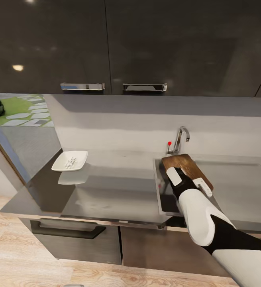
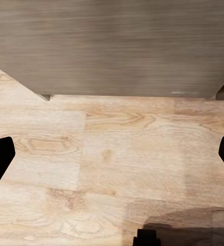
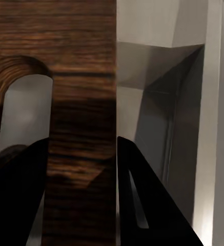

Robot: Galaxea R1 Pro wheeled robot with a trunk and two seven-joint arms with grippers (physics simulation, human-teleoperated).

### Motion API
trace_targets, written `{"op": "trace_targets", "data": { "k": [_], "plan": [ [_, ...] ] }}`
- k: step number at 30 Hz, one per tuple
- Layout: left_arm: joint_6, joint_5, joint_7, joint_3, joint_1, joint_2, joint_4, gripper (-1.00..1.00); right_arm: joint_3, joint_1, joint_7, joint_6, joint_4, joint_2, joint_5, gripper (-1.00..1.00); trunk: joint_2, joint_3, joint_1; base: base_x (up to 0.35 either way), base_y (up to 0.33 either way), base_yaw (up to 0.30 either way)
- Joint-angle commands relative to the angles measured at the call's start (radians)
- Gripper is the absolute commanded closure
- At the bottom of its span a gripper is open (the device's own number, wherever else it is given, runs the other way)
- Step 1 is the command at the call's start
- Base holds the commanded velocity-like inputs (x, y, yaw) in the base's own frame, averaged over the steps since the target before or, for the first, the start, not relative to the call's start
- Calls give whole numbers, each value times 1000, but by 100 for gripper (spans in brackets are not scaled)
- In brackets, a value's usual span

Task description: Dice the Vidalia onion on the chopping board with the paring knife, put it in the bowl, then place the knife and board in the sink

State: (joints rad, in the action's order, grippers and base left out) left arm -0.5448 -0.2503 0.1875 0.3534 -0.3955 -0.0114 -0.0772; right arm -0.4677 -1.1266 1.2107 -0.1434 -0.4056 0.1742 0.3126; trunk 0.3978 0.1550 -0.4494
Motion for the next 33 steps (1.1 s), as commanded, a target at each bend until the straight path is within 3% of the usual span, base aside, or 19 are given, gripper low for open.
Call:
{"op": "trace_targets", "data": {
  "k": [1, 12, 27, 33],
  "plan": [
    [-6, -6, 3, 9, -2, -1, -4, -100, 1, -1, 0, -11, -1, 0, 5, 100, 2, 2, -1, 0, 0, 0],
    [-6, -6, 3, 9, -2, -1, -4, -100, 2, -1, 3, -14, 0, 0, 6, 100, 2, 3, -1, 34, 15, 0],
    [-6, -6, 3, 9, -2, -1, -4, -100, -4, -1, 1, -18, 1, 0, 8, 100, 2, 26, -1, 29, 15, 0],
    [-6, -6, 4, 9, -2, -1, -4, -100, -5, -1, -1, -18, 1, 0, 51, 100, 2, 36, -1, 20, 0, 0]
  ]
}}
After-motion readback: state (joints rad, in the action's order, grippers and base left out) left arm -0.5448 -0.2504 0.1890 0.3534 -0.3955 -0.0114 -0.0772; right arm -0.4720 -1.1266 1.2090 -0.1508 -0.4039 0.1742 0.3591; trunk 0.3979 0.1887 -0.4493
